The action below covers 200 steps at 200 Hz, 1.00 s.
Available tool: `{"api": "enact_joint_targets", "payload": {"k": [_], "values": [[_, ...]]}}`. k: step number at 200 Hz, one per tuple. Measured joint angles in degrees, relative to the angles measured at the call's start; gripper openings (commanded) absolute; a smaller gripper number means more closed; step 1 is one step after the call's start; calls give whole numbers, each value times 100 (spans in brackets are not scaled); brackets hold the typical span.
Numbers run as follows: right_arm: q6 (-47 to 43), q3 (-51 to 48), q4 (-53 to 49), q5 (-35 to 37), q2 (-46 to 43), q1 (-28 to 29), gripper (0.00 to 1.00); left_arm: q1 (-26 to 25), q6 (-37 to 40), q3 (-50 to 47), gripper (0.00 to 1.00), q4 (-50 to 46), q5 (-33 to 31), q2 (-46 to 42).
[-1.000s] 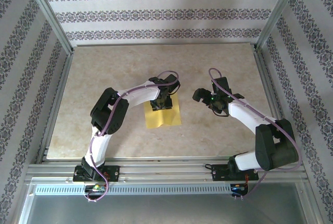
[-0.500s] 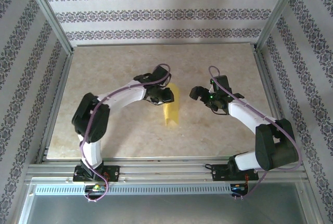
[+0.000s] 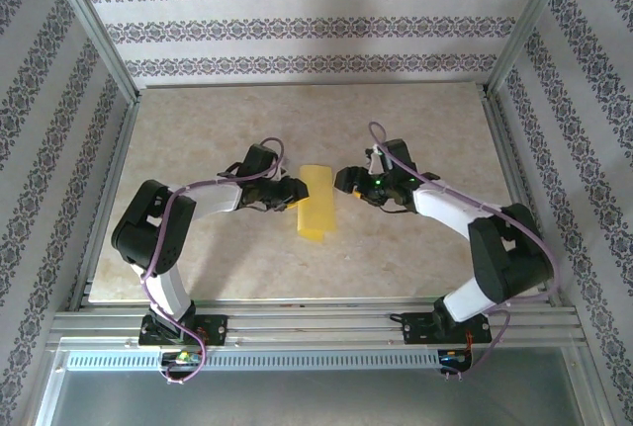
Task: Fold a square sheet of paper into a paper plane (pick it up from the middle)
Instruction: First fold the square sheet of paper in half at the center of the table.
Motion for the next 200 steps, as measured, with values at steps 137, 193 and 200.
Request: {"api": "enact_joint_targets", "payload": {"k": [137, 193, 200], "values": [[330, 1067, 90, -433, 1829, 892, 34, 164, 651, -160, 44, -33, -28, 101], [361, 1099, -13, -417, 1945, 918, 31, 146, 739, -129, 51, -811, -592, -291], [378, 1104, -11, -420, 1954, 918, 31, 138, 732, -127, 52, -874, -658, -367]]}}
